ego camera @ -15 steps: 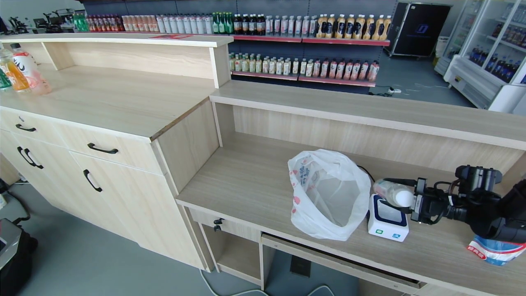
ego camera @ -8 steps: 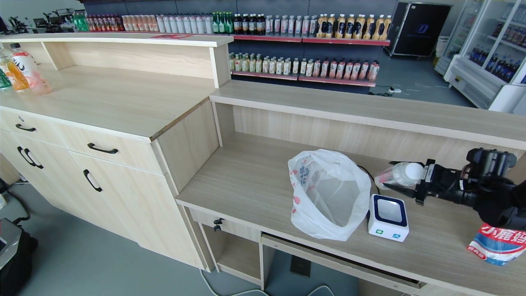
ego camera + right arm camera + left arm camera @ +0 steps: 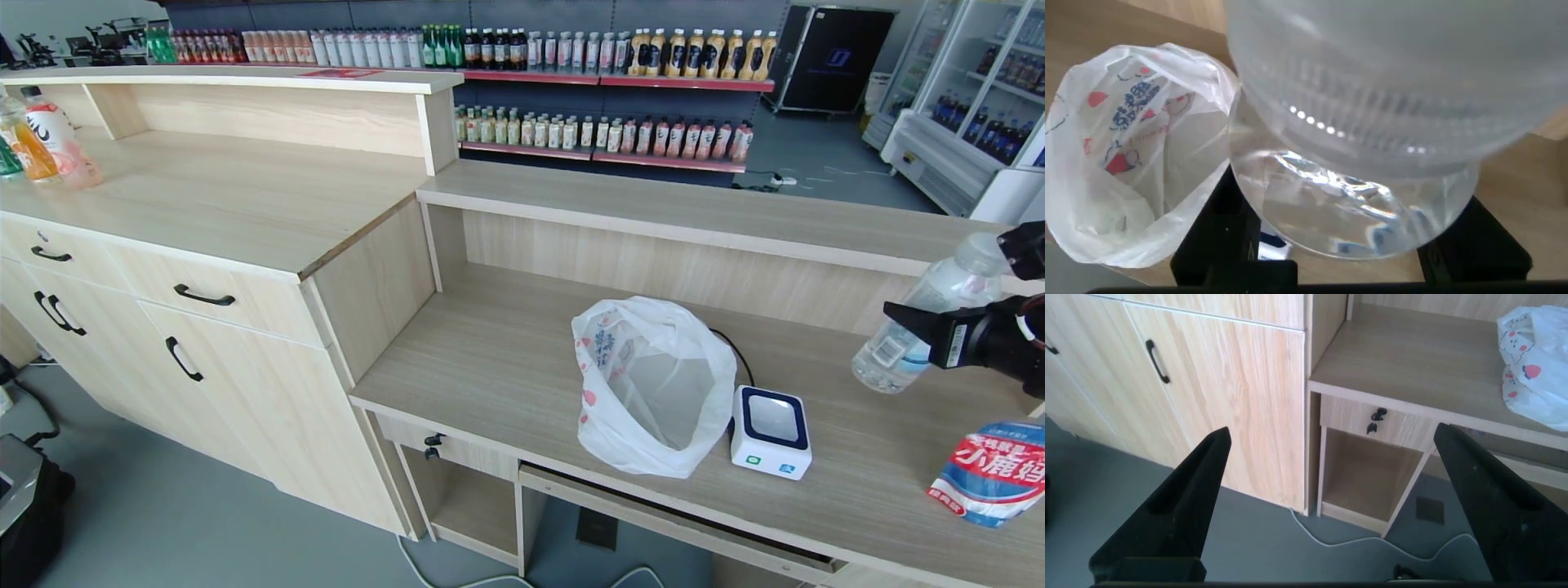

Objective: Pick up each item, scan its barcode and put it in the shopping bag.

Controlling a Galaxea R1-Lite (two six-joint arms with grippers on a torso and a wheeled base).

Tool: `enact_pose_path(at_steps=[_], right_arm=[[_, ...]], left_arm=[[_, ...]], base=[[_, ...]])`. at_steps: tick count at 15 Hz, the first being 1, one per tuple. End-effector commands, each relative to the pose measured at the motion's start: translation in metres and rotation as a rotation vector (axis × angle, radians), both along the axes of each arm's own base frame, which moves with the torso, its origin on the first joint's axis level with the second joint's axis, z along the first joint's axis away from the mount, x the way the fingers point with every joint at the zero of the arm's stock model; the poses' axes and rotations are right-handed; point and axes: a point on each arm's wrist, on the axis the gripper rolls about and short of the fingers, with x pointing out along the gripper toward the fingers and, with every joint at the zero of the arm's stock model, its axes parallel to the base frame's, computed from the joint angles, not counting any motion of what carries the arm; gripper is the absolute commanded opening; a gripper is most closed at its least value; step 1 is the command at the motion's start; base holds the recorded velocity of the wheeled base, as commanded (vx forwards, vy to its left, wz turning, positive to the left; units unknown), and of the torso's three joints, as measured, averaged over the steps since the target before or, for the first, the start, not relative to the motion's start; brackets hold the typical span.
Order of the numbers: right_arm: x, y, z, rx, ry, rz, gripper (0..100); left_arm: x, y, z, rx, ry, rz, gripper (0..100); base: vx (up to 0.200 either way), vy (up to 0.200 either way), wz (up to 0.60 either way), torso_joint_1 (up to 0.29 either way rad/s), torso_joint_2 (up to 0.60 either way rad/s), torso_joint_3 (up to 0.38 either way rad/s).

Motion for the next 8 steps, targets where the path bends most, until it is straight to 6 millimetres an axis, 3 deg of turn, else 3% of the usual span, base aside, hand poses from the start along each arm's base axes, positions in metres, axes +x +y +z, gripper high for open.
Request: enact_pose_path(at_steps=[1,4,8], right_arm=[[-0.0292,0.0051,0.0058,0.006,-0.025,-0.133,0],[-0.0375,0.0026,-0.0031,-0.158,0.027,-0.29,0],[-0.0345,0.0083,-0.0008,-0.243,0.011,-0.271,0]], left_arm=[[0.0,0.0,0.0001,0.0,-0.002,0.001,100],[0.0,0.0,0.0,0.0,0.0,0.001,100],[0.0,0.0,0.0001,0.0,-0.002,0.001,100]], base=[[0.0,0.0,0.0,0.0,0.0,0.0],[0.0,0.0,0.0,0.0,0.0,0.0],[0.0,0.0,0.0,0.0,0.0,0.0]])
